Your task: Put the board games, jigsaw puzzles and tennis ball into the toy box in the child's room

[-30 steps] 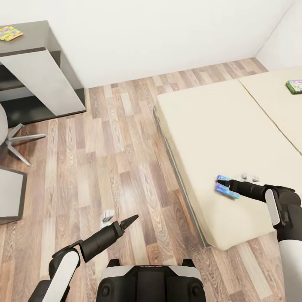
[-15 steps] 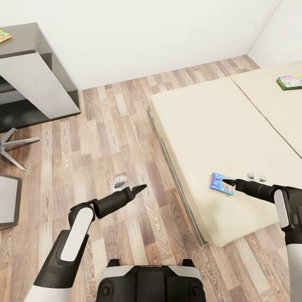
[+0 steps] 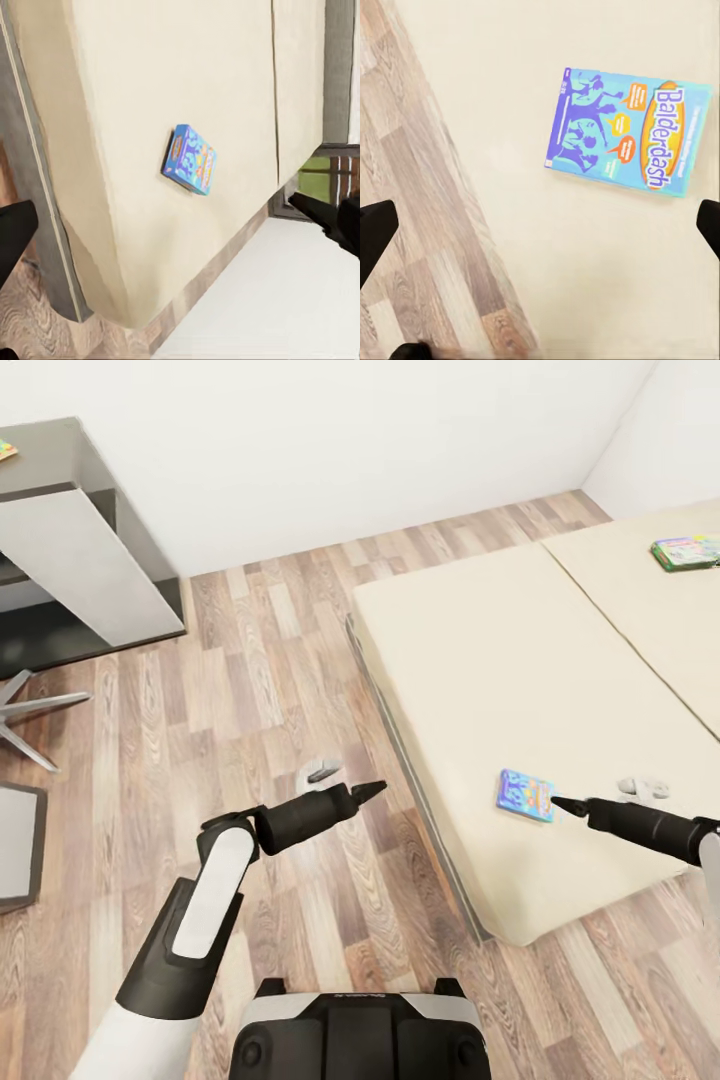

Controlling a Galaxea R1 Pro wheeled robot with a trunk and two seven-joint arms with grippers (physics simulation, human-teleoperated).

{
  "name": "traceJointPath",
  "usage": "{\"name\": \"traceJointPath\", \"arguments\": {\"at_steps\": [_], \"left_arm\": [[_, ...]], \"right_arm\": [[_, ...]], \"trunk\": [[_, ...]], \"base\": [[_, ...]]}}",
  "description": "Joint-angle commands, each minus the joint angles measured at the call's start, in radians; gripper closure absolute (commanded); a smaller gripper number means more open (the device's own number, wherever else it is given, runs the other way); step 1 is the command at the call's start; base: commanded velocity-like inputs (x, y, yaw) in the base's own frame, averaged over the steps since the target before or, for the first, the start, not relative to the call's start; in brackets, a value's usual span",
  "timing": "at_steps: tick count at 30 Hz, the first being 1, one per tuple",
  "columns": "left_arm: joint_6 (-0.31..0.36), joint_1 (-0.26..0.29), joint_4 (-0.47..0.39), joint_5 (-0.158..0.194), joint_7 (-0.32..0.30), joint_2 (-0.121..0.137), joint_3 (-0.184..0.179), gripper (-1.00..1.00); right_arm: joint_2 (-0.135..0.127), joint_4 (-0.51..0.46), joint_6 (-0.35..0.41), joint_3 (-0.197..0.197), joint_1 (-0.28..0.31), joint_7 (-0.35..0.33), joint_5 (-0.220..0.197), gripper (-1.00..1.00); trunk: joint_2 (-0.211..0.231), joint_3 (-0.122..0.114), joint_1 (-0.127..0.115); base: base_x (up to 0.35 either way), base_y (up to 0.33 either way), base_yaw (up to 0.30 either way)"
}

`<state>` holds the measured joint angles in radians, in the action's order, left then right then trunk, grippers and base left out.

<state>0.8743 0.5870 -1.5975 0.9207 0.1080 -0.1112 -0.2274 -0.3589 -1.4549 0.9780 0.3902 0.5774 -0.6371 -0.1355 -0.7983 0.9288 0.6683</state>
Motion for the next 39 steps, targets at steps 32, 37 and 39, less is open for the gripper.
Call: {"name": "traceJointPath", "arguments": {"at_steps": [32,37,39], "left_arm": [[0.007,0.000,0.013,0.125,0.054,0.031,-0.007,-1.00],[0.007,0.000,0.014,0.125,0.055,0.032,-0.006,-1.00],[0.007,0.000,0.014,0.126,0.055,0.032,-0.006,-1.00]], "right_arm": [[0.008,-0.072,0.043,0.000,-0.042,-0.007,-0.003,-1.00],[0.009,-0.072,0.044,-0.001,-0.042,-0.006,-0.001,-1.00],[0.009,-0.072,0.044,-0.002,-0.042,-0.006,-0.001,-1.00]], "trunk": [[-0.001,-0.007,0.000],[-0.001,-0.007,0.000],[-0.001,-0.007,0.000]], "base": [[0.145,0.102,-0.174],[0.266,0.183,-0.133],[0.255,0.174,-0.185]]}}
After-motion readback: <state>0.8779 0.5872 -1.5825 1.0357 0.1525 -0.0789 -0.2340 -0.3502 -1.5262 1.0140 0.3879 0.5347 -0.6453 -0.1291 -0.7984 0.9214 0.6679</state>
